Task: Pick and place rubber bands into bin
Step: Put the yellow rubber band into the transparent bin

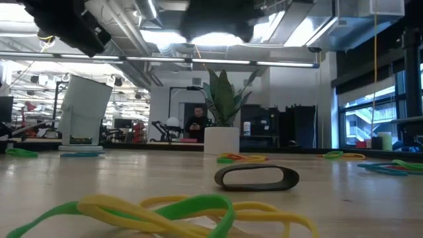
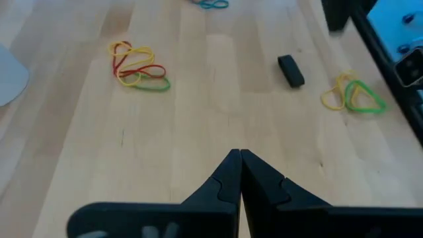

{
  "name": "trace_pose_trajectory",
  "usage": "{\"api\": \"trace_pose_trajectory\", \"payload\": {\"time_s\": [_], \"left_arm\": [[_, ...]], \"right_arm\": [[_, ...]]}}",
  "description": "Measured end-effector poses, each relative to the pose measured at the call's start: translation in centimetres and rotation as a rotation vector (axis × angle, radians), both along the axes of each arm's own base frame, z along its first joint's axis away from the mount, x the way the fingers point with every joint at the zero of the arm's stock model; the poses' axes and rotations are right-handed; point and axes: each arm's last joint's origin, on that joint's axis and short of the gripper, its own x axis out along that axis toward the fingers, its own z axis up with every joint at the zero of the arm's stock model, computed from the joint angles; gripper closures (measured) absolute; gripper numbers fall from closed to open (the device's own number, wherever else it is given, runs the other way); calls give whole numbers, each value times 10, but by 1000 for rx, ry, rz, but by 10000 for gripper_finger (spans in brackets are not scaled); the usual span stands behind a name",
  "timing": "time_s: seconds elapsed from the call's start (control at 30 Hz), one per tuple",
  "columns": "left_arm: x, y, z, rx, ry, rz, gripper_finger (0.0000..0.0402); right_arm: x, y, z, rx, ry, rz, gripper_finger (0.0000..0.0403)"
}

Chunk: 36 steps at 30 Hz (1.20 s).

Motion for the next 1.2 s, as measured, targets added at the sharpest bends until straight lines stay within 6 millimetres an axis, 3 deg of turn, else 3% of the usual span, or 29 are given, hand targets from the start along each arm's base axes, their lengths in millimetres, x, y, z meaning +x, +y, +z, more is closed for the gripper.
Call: {"api": "trace_pose_trajectory", "payload": {"time_s": [0.3,0.6,0.8,0.97,1.2], "left_arm": [[52,1,8,88,68,97,398],[129,30,17,93,220,282,398],[179,57,16,35,313,324,398],[213,83,6,-10,343,364,398],[232,121,-21,-78,429,378,375]], "right_arm": [[-117,-56,9,121,-155,-61,399],[-212,-98,1,115,-204,-32,399],[-249,-114,-8,139,-250,-34,399],[-266,-122,-18,157,-282,-37,399],[-271,-124,-21,167,-301,-39,399]]}}
